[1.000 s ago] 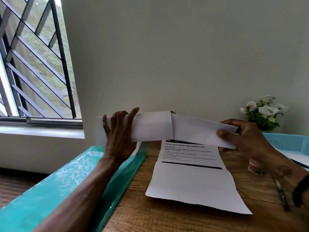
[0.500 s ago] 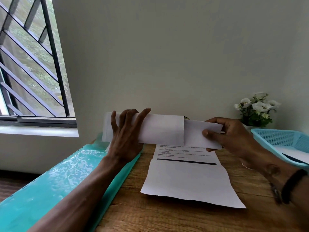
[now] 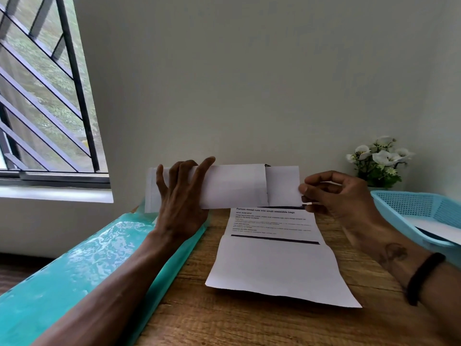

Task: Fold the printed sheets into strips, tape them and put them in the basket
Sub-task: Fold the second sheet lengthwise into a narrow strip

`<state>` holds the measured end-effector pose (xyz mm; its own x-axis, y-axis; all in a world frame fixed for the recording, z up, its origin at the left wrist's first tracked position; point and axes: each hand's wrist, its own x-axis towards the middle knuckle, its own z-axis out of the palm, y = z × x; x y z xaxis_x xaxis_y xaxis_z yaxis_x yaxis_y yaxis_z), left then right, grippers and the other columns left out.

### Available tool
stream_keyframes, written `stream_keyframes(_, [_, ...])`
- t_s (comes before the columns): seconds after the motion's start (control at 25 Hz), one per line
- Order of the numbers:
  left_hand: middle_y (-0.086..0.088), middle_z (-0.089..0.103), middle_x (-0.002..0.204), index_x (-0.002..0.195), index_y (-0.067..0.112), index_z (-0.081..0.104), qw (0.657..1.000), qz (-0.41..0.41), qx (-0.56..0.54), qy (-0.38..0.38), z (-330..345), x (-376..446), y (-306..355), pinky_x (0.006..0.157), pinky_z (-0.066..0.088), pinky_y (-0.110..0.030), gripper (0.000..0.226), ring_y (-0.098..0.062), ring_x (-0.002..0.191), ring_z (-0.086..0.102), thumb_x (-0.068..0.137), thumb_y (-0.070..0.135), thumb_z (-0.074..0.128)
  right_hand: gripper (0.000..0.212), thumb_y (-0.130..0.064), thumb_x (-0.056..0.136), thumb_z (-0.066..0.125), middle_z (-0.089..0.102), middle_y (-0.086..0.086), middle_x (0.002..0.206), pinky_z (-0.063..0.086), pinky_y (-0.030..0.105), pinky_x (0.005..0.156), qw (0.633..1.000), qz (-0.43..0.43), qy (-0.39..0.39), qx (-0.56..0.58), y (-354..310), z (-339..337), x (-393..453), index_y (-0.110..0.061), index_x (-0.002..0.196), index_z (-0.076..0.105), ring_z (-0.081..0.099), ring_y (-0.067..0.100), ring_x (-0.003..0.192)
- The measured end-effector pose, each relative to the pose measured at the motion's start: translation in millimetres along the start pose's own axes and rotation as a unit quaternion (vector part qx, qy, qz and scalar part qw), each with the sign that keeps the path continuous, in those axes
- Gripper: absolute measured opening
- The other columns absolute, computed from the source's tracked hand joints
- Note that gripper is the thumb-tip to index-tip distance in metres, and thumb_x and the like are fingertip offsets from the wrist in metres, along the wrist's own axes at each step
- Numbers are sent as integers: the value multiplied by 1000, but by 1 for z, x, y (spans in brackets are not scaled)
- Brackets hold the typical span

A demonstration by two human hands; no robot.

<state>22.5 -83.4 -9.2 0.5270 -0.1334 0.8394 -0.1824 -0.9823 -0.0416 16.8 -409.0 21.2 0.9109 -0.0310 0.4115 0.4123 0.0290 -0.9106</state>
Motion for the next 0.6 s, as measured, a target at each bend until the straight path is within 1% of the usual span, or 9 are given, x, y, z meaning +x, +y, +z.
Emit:
stream_keyframes(0.12, [-11, 45, 137, 158, 30, 32, 1000, 3, -6, -8, 0, 0, 3, 121, 6, -72, 111, -32, 136, 34, 59, 28, 83, 23, -5, 80, 84, 78, 18, 86, 64, 29, 63, 1000, -14, -7, -19, -1, 9, -4, -1, 100, 73, 76, 27, 75])
stream_keyframes(0.2, [-10, 45, 137, 158, 30, 32, 1000, 5, -8, -9, -1, 0, 6, 121, 5, -72, 110, -32, 136, 34, 59, 28, 81, 22, -6, 79, 85, 79, 17, 86, 64, 30, 62, 999, -28, -3, -28, 0, 14, -7, -3, 98, 74, 77, 29, 76])
stream_keyframes(0.28, [-11, 45, 137, 158, 30, 32, 1000, 9, -12, -8, -2, 0, 8, 121, 4, -72, 110, -32, 137, 35, 59, 28, 81, 23, -9, 78, 87, 80, 9, 82, 61, 29, 60, 998, -41, 10, -51, 2, 18, -8, -8, 96, 73, 77, 22, 72])
stream_keyframes(0.36, [-10, 46, 136, 157, 30, 32, 1000, 13, -15, -6, -4, 1, 13, 122, 4, -72, 110, -31, 136, 34, 59, 28, 81, 22, -13, 77, 89, 80, 4, 78, 55, 24, 54, 995, -57, 17, -74, 5, 20, -10, -12, 91, 71, 73, 13, 63])
stream_keyframes(0.48, [-9, 47, 135, 157, 30, 34, 1000, 24, -17, 3, -5, 1, 22, 122, 4, -71, 108, -29, 136, 34, 60, 29, 80, 17, -13, 77, 90, 78, 2, 74, 48, 18, 51, 992, -87, 4, -91, 9, 23, -13, -15, 82, 73, 70, 11, 60])
stream_keyframes(0.52, [-9, 47, 135, 156, 30, 34, 999, 28, -18, 6, -5, 1, 25, 122, 5, -71, 108, -29, 135, 35, 60, 29, 82, 16, -12, 77, 89, 78, 1, 74, 49, 18, 52, 991, -94, 0, -97, 9, 24, -14, -16, 81, 74, 70, 11, 60])
stream_keyframes(0.6, [-8, 47, 135, 156, 30, 35, 999, 37, -16, 7, -6, 1, 30, 121, 6, -71, 107, -29, 135, 36, 60, 30, 82, 16, -9, 78, 88, 79, -1, 75, 53, 21, 55, 989, -103, -16, -108, 8, 26, -17, -18, 83, 75, 71, 14, 60])
